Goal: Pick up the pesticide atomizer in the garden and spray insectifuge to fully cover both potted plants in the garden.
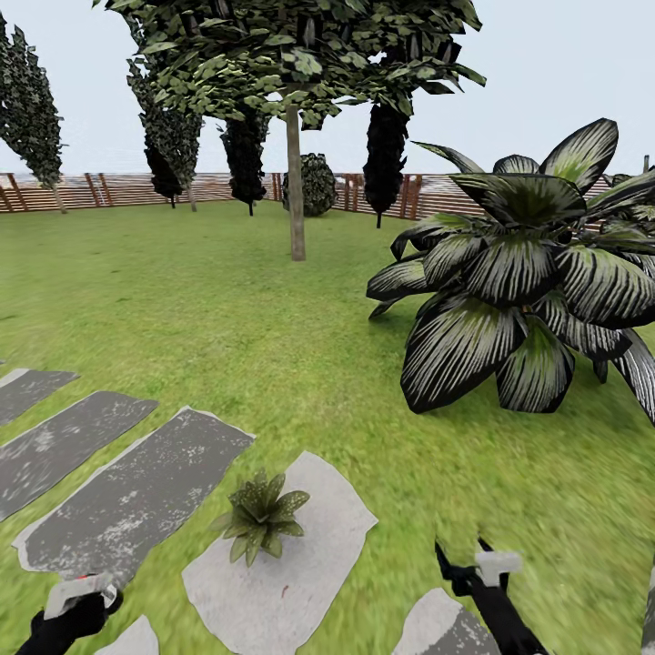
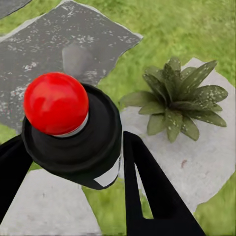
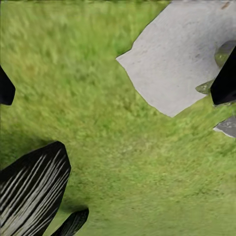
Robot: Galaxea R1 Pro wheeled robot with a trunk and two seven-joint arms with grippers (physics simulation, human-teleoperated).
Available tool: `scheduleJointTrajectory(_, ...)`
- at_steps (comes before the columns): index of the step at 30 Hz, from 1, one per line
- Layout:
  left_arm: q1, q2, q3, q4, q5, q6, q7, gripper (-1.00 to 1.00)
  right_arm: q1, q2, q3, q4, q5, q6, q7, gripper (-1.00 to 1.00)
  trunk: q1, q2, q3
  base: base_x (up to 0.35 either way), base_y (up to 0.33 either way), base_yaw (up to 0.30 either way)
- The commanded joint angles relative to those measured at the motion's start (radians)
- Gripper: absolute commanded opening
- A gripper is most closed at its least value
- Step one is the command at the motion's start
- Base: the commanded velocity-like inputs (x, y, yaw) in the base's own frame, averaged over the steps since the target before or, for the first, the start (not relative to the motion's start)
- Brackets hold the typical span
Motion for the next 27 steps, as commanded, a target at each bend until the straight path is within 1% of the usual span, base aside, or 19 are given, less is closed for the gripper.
scheduleJointTrajectory(1,0.011,0.0,0.027,0.008,-0.011,-0.023,0.035,-1.0,-0.001,0.001,-0.011,0.081,-0.004,-0.093,0.005,1.0,0.0,-0.001,-0.001,0.0,0.0,0.0)
scheduleJointTrajectory(2,0.022,-0.001,0.036,0.014,-0.011,-0.032,0.059,-1.0,-0.001,0.001,-0.012,0.133,-0.021,-0.156,0.005,1.0,0.0,-0.001,-0.001,0.0,0.0,0.0)
scheduleJointTrajectory(3,0.044,-0.002,0.044,0.026,-0.01,-0.048,0.093,-1.0,-0.001,0.001,-0.018,0.223,-0.073,-0.26,0.005,1.0,0.0,-0.001,-0.001,0.0,0.0,0.0)
scheduleJointTrajectory(4,0.057,-0.002,0.047,0.033,-0.01,-0.061,0.109,-1.0,-0.001,0.001,-0.02,0.277,-0.114,-0.314,0.005,1.0,0.0,-0.001,-0.001,0.0,0.0,0.0)
scheduleJointTrajectory(5,0.075,-0.003,0.05,0.045,-0.009,-0.079,0.123,-1.0,-0.001,0.001,-0.022,0.341,-0.179,-0.363,0.005,1.0,0.0,-0.001,-0.001,0.0,0.0,0.0)
scheduleJointTrajectory(6,0.091,-0.003,0.052,0.061,-0.009,-0.092,0.131,-1.0,-0.001,0.001,-0.023,0.376,-0.227,-0.389,0.006,1.0,0.0,-0.001,-0.001,0.0,0.0,0.0)
scheduleJointTrajectory(7,0.099,-0.002,0.052,0.076,-0.009,-0.099,0.135,-1.0,-0.001,0.0,-0.024,0.389,-0.248,-0.398,0.006,1.0,0.0,-0.001,-0.001,0.0,0.0,0.0)
scheduleJointTrajectory(8,0.107,0.0,0.052,0.11,-0.01,-0.106,0.137,-1.0,-0.001,-0.003,-0.024,0.401,-0.267,-0.406,0.008,1.0,0.0,-0.001,-0.001,0.0,0.0,0.0)
scheduleJointTrajectory(10,0.112,0.001,0.051,0.141,-0.01,-0.112,0.139,-1.0,-0.001,-0.002,-0.024,0.409,-0.28,-0.412,0.01,1.0,0.0,-0.001,-0.001,0.0,0.0,0.0)
scheduleJointTrajectory(13,0.114,0.001,0.051,0.158,-0.01,-0.114,0.14,-1.0,-0.001,-0.001,-0.023,0.413,-0.285,-0.414,0.009,1.0,0.0,-0.001,-0.001,0.0,0.0,0.0)
scheduleJointTrajectory(18,0.115,0.001,0.047,0.164,-0.011,-0.114,0.14,-1.0,-0.001,0.002,-0.024,0.414,-0.287,-0.415,0.007,1.0,0.0,-0.001,-0.001,0.0,0.0,0.0)
scheduleJointTrajectory(23,0.115,0.001,0.047,0.166,-0.012,-0.114,0.14,-1.0,-0.001,-0.005,-0.023,0.414,-0.286,-0.415,0.008,1.0,0.0,-0.001,-0.001,0.0,0.0,0.0)
scheduleJointTrajectory(27,0.115,0.001,0.046,0.166,-0.012,-0.114,0.14,-1.0,-0.001,-0.001,-0.022,0.422,-0.285,-0.414,0.009,1.0,0.0,-0.001,-0.001,0.0,0.0,0.0)
